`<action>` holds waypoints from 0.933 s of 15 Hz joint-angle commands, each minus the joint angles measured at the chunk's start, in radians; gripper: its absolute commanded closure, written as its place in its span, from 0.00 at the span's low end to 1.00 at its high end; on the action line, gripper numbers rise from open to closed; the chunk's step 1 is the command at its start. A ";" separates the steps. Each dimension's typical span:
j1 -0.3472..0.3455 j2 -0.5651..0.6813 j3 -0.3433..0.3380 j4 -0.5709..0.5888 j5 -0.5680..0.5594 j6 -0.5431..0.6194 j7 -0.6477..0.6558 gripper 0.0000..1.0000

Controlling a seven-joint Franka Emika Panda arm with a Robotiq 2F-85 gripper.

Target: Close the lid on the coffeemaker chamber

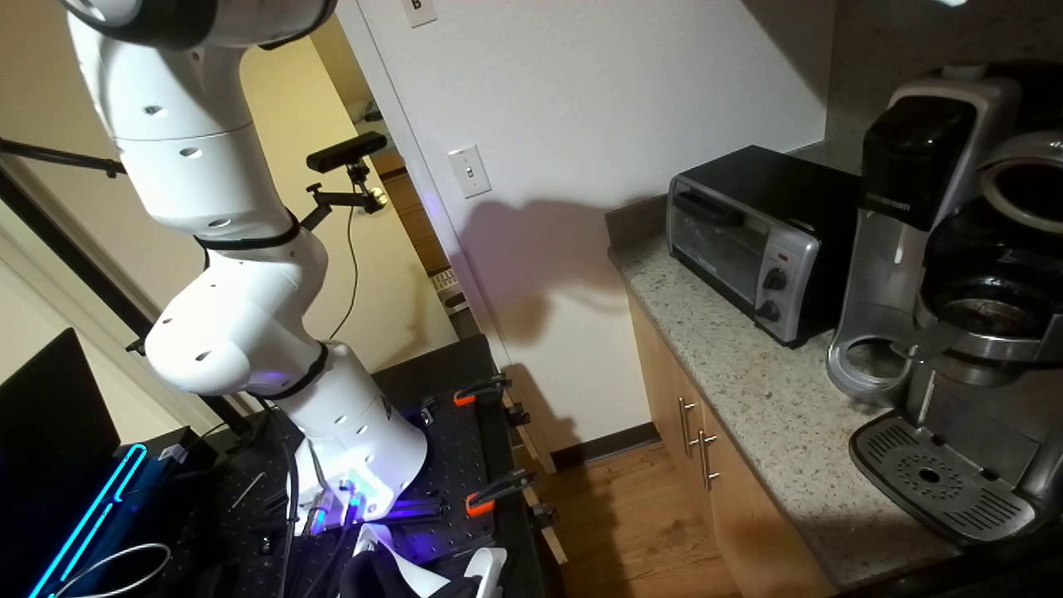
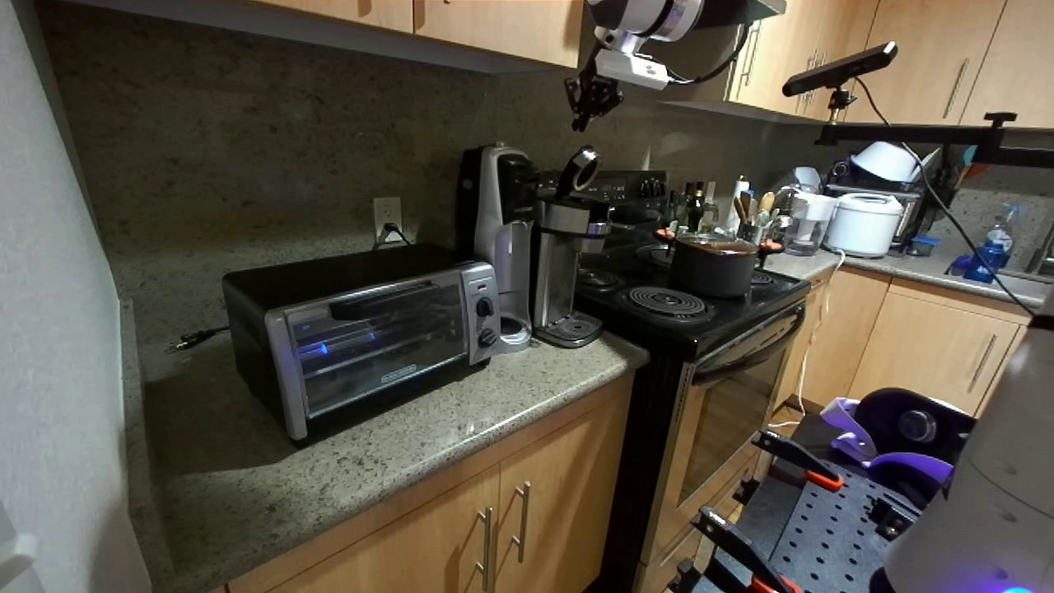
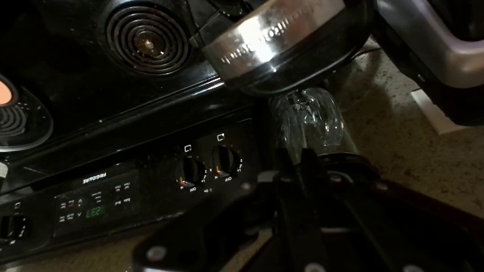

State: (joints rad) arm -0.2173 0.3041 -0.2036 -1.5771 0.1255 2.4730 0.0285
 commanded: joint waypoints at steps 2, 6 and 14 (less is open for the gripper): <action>-0.015 0.008 0.008 0.015 -0.003 -0.035 0.016 1.00; -0.015 0.010 0.009 0.012 -0.008 -0.042 0.015 0.94; -0.009 0.005 0.009 -0.018 -0.028 -0.048 0.014 0.98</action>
State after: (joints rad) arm -0.2255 0.3179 -0.1979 -1.5832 0.1202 2.4479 0.0284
